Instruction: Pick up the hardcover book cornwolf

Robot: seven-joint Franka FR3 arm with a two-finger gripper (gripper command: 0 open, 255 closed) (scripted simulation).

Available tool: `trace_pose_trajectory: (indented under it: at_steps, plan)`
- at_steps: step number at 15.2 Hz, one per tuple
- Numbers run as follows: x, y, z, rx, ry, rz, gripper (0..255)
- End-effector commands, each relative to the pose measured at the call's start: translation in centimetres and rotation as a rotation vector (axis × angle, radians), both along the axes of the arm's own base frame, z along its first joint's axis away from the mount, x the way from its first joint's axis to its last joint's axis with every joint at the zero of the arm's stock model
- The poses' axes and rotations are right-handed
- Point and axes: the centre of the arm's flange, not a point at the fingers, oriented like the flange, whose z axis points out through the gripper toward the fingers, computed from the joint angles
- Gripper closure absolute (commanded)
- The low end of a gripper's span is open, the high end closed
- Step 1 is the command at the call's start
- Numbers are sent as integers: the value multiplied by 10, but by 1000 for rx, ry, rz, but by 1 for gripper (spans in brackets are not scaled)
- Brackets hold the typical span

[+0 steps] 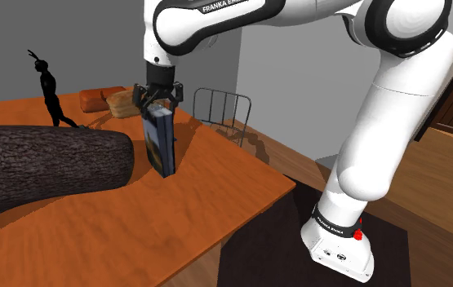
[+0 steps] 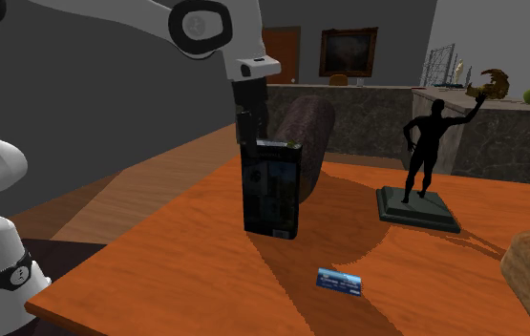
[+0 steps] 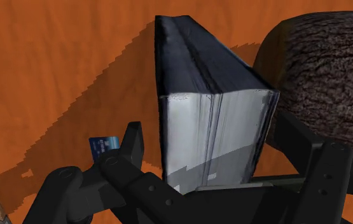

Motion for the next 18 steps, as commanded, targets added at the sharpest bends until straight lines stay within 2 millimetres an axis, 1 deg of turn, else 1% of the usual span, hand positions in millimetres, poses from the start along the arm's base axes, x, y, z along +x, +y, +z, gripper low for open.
trace_pose_trajectory:
  at_steps: [1,3,4,13,18]
  plan:
    - [0,1,-10,0,-1,0,0]
    - [0,1,-13,0,-1,0,0]
    - [-1,2,-13,0,-1,0,255]
    - [0,1,-13,0,-1,0,255]
    - [0,1,13,0,-1,0,255]
